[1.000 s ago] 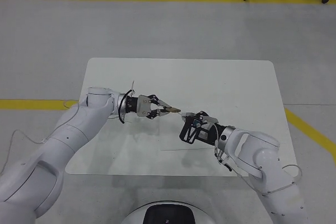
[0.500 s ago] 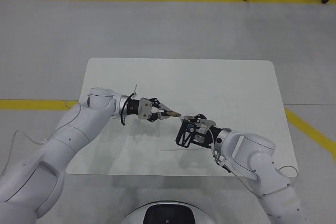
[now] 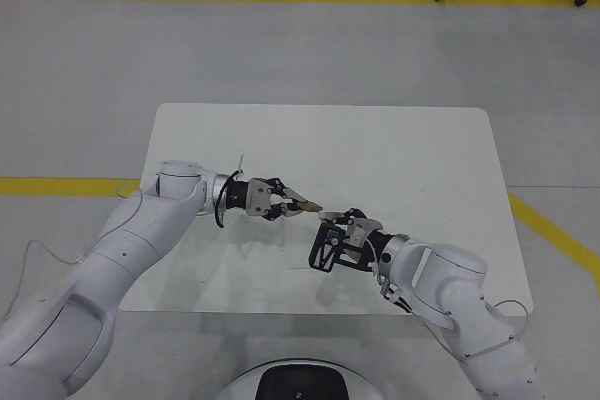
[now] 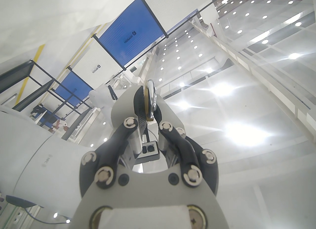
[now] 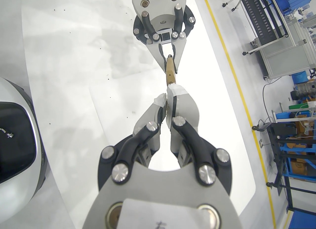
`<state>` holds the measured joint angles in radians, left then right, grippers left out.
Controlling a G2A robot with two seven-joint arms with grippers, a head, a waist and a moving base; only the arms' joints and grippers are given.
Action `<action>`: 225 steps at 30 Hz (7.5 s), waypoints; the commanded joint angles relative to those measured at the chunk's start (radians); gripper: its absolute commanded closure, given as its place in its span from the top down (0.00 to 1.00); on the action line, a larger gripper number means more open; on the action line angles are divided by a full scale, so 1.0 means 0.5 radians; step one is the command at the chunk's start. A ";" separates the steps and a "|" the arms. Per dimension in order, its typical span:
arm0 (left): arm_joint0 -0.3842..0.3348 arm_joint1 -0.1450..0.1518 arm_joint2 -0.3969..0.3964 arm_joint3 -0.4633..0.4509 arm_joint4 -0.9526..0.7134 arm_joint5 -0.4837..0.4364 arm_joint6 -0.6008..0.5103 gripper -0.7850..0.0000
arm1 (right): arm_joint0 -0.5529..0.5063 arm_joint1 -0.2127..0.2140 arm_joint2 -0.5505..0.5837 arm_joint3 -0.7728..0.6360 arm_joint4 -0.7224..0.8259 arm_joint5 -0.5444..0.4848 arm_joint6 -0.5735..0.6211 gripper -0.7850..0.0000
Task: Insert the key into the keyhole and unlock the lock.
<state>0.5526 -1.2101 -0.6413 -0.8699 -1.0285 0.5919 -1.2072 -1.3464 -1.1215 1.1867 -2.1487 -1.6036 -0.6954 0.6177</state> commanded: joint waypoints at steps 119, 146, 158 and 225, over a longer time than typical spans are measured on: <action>-0.089 0.089 0.712 -0.198 -1.239 -0.737 -0.657 0.00 | -0.503 0.177 1.171 -0.403 0.935 -0.381 -0.651 0.00; -0.014 0.073 0.472 -0.127 -1.209 -0.620 -0.645 0.00 | -0.332 0.164 0.716 -0.403 0.572 -0.026 -0.587 0.00; 0.104 -0.010 0.367 -0.158 -1.152 -0.620 -0.485 0.00 | -0.164 0.201 0.706 -0.403 0.260 -0.416 -0.632 0.00; 0.135 -0.275 0.009 0.128 -0.535 -0.615 -0.657 0.00 | 0.340 0.388 0.265 -0.403 0.466 -0.634 0.081 0.00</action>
<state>0.6191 -1.3479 -0.6362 -0.8046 -1.2982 0.2841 -1.5359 -1.1764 -0.9297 1.3194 -2.3500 -1.3729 -1.0123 0.6605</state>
